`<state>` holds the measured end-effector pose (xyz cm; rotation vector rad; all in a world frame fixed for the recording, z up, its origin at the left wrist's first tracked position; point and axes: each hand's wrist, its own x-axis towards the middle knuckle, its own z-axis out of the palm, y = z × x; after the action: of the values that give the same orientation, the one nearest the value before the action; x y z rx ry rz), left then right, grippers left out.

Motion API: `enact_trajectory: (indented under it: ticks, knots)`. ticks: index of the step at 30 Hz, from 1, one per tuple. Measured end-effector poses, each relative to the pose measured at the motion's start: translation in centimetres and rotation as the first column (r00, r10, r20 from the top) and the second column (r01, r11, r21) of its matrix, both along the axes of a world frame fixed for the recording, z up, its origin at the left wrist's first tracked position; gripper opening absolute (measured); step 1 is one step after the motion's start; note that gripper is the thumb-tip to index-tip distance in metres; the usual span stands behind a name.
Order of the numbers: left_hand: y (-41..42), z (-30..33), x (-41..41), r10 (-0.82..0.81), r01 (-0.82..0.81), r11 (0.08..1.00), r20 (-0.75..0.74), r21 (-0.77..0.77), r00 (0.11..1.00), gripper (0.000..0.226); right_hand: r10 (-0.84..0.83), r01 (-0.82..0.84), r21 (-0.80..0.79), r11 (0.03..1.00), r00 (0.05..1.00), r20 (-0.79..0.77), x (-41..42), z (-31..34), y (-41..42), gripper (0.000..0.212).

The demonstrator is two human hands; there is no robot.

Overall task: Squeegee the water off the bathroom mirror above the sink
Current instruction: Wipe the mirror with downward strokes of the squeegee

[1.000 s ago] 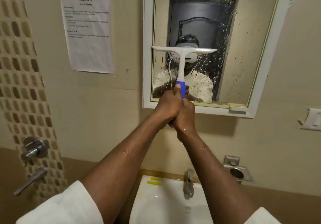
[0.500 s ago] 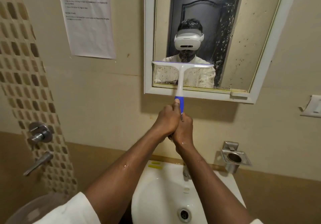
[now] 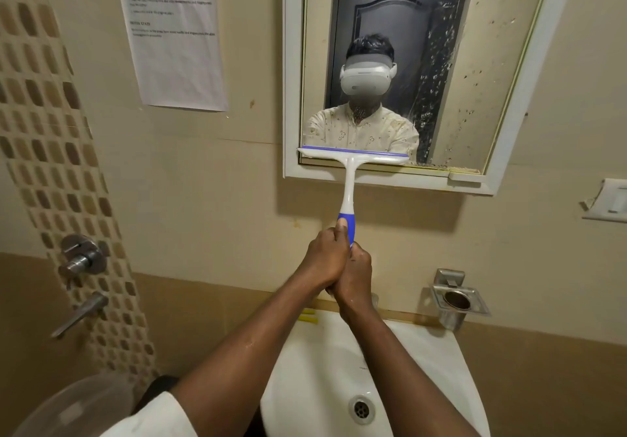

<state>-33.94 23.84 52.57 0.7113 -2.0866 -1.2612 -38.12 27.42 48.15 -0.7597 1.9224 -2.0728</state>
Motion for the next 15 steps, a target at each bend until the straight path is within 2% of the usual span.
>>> enact_trajectory:
  ticks: [10,15]
  knots:
    - [0.6,-0.9,0.6,0.002,-0.003,1.000,0.043,0.019,0.999,0.050,-0.005,0.004,0.027,1.000,0.999,0.050,0.9,-0.9,0.6,0.029]
    - [0.7,-0.5,1.1,0.023,-0.021,0.999,0.052,-0.036,0.998,0.050,0.023,-0.025,0.020,0.999,0.997,0.079,1.3,-0.4,1.0,0.030]
